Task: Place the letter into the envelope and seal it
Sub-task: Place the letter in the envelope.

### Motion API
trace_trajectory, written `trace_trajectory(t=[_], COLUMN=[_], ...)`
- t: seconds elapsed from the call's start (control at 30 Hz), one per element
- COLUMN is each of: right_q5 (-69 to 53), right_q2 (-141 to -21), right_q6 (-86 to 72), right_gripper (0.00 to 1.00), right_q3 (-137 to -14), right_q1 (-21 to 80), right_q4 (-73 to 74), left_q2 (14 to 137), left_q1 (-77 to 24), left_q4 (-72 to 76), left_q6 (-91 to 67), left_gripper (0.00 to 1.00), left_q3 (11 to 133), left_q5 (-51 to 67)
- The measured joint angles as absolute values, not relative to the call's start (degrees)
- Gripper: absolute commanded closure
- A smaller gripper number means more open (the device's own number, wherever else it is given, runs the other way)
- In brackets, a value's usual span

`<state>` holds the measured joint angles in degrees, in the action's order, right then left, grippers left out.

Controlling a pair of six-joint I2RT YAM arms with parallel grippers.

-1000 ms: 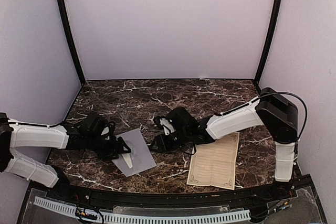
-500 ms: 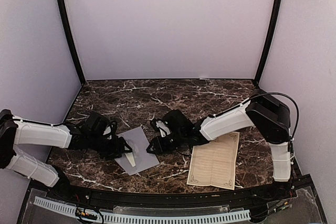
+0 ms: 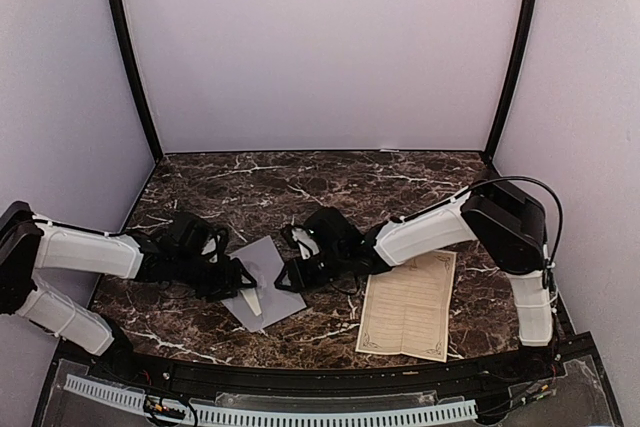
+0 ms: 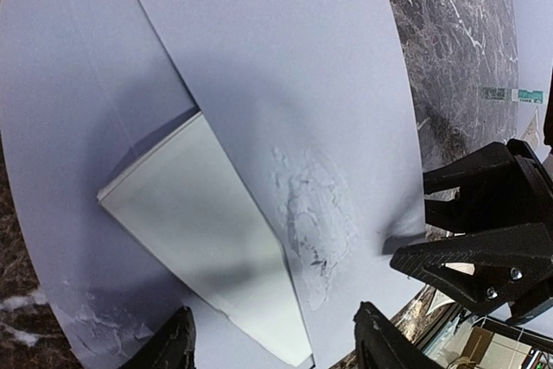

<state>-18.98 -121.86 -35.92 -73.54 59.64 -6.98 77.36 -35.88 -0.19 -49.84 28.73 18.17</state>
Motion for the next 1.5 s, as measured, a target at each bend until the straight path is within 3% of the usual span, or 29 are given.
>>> trace_trajectory(t=[1.13, 1.5], right_q5=[-18.33, -17.93], right_q2=[-122.87, -122.72], right_q6=[-35.20, -35.00], right_gripper=[0.66, 0.58], right_q3=[-75.57, -75.83], right_q1=[59.64, 59.88], right_q4=[-5.34, -4.89], left_q2=[83.42, 83.37], left_q1=[-36.05, -37.21], left_q4=[8.80, 9.98], left_q6=[-50.22, -50.35], left_gripper=[0.42, 0.41], left_q3=[29.98, 30.00], left_q5=[21.37, 19.77])
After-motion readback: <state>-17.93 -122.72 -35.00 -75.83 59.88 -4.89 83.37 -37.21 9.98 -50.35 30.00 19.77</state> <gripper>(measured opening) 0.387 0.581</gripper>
